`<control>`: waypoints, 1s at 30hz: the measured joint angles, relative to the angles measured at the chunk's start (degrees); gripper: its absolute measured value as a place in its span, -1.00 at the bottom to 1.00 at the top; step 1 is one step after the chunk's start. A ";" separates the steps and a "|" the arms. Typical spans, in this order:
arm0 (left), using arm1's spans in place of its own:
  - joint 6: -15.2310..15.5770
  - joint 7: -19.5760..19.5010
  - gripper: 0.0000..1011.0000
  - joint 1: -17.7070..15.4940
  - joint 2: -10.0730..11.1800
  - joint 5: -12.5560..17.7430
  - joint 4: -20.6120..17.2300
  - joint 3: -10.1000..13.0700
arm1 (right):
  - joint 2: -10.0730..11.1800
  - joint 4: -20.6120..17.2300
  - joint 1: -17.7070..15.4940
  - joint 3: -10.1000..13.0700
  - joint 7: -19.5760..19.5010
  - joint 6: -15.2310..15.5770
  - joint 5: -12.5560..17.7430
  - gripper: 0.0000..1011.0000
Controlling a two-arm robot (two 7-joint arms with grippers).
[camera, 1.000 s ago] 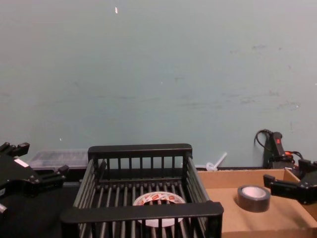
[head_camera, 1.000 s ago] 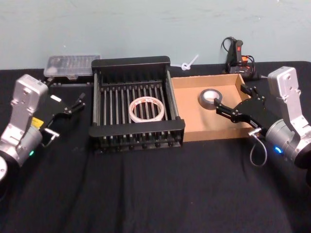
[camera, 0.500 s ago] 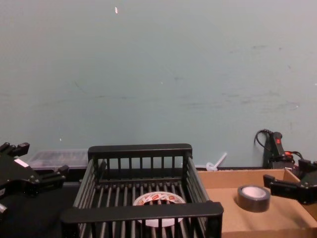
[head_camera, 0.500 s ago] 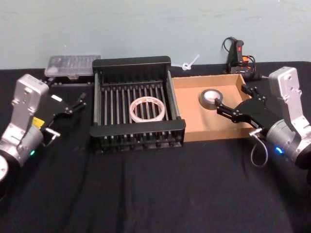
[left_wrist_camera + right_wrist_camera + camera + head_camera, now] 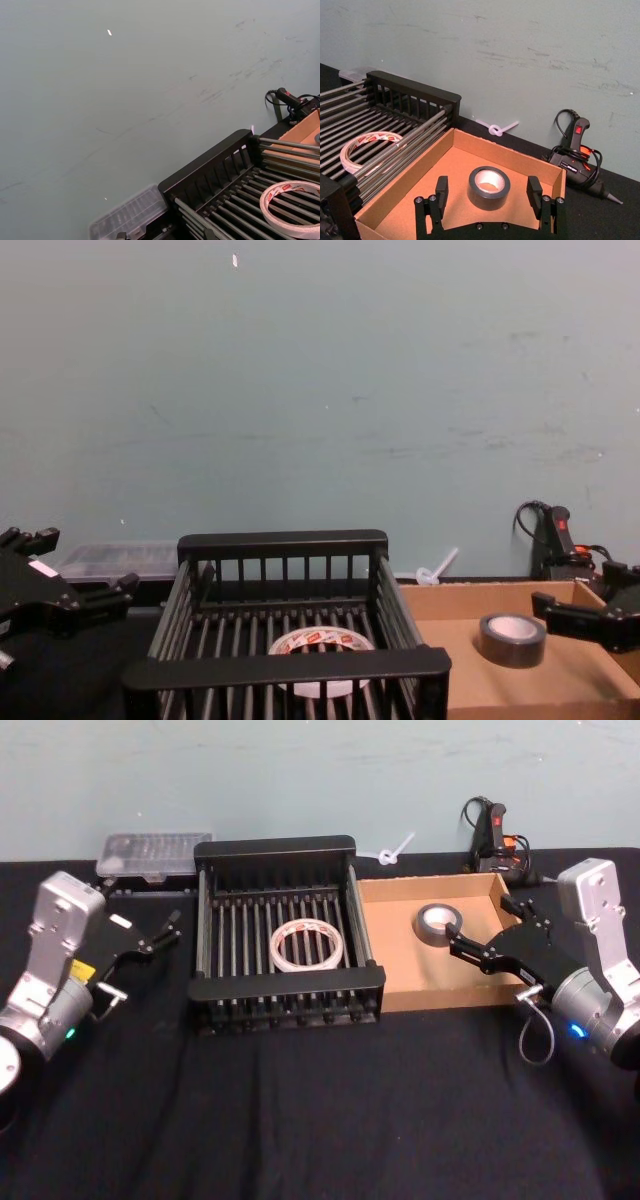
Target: Pick up the white tape and place it into the black box , Pick up the silver tape and place it into the brown box.
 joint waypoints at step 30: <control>0.00 0.00 0.98 0.00 0.00 0.00 0.00 0.00 | 0.00 0.01 0.00 0.00 0.00 0.00 0.00 0.98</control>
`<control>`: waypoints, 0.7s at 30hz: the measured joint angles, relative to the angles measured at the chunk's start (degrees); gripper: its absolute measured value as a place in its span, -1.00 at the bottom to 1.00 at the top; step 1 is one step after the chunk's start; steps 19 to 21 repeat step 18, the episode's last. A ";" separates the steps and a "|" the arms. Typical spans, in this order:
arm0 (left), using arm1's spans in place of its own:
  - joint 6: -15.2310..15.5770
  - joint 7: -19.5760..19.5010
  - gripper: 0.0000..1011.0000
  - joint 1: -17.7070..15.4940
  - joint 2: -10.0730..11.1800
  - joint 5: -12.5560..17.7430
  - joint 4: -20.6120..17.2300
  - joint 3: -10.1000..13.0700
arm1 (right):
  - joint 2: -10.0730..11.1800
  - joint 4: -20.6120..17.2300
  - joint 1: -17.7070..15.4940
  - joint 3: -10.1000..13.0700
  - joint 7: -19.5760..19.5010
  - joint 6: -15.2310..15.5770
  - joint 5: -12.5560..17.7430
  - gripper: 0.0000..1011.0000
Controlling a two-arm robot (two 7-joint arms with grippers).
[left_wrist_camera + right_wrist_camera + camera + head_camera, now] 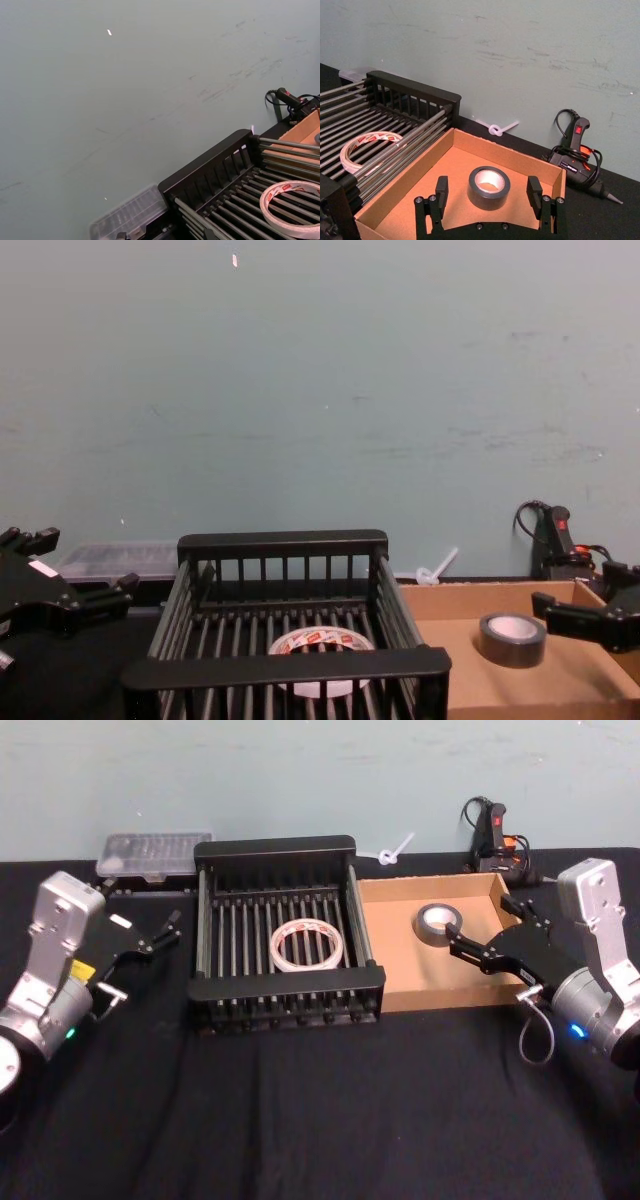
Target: Pick up the white tape and place it into the black box , Pick up the silver tape and place it into the brown box.
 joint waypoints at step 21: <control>0.00 0.00 0.98 0.00 0.00 0.00 0.00 0.00 | 0.00 0.00 0.00 0.00 0.00 0.00 0.00 0.98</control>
